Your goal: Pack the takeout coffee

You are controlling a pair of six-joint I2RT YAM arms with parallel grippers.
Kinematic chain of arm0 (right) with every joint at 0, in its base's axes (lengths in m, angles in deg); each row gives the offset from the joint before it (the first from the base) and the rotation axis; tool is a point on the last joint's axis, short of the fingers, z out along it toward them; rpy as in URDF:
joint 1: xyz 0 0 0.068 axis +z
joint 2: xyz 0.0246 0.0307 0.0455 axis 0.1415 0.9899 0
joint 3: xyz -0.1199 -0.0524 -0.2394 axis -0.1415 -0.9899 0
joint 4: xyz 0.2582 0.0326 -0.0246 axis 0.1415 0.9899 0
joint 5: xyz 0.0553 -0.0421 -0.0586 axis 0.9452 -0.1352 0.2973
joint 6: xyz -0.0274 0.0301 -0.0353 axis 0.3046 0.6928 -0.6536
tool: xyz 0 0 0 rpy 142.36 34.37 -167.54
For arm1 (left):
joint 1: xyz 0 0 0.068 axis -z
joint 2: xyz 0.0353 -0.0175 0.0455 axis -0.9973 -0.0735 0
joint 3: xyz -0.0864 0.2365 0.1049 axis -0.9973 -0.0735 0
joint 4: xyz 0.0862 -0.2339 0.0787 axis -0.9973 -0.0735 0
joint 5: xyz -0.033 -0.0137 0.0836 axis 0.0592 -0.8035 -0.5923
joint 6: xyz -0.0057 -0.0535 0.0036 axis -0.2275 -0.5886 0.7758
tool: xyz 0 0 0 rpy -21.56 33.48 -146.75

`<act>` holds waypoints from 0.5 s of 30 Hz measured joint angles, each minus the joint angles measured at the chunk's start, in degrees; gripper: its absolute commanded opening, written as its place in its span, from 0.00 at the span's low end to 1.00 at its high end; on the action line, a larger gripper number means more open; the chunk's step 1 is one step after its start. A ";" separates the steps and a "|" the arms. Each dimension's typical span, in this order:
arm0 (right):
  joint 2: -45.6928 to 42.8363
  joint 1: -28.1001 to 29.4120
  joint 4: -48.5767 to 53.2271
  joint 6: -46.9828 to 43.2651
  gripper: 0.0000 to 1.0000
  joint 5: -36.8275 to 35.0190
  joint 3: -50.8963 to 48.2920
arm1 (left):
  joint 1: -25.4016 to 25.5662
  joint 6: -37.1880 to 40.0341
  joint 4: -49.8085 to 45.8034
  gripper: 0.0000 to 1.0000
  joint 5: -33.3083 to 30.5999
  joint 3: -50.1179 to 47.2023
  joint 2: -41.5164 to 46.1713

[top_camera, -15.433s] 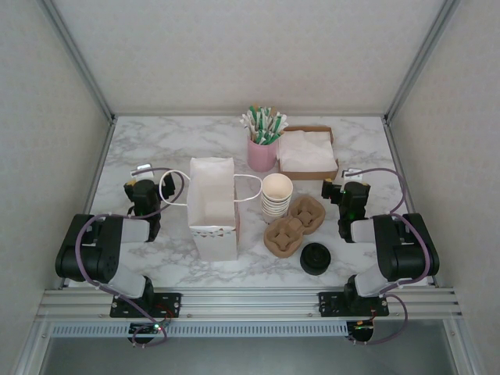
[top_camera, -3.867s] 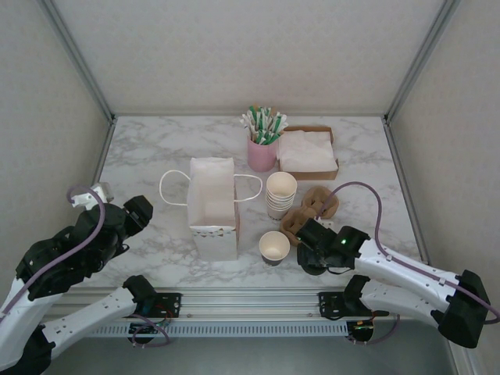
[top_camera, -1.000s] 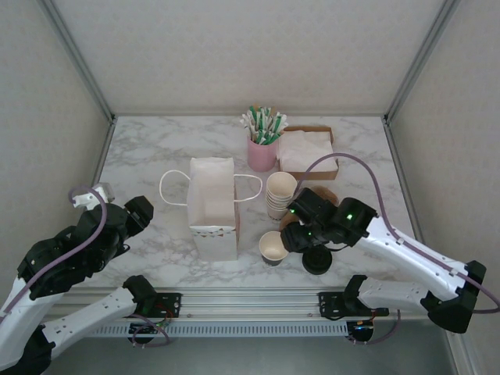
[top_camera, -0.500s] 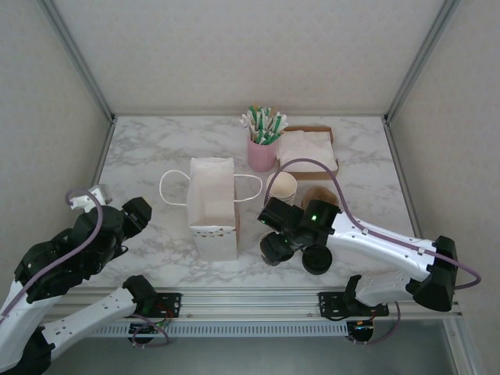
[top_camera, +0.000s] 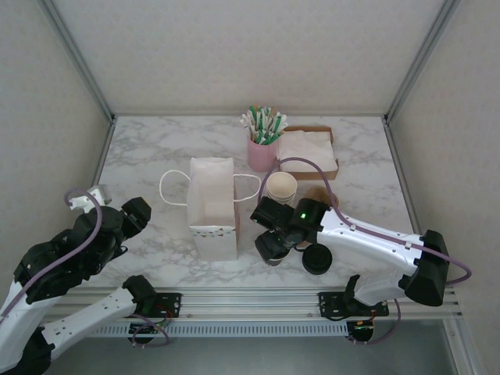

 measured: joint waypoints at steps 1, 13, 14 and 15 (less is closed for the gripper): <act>0.02 0.02 -0.15 0.00 0.77 0.00 0.00 | 0.00 0.02 0.02 0.67 0.00 0.00 0.00; 0.72 0.15 -0.59 0.00 0.77 -0.55 -0.63 | 0.00 0.02 0.02 0.67 -0.02 0.00 0.00; 0.74 0.20 -0.57 0.00 0.77 -0.70 -0.70 | 0.00 0.02 0.02 0.67 -0.02 0.00 0.00; 0.74 0.22 -0.57 0.00 0.77 -0.79 -0.74 | 0.00 0.02 0.02 0.67 -0.02 0.00 0.00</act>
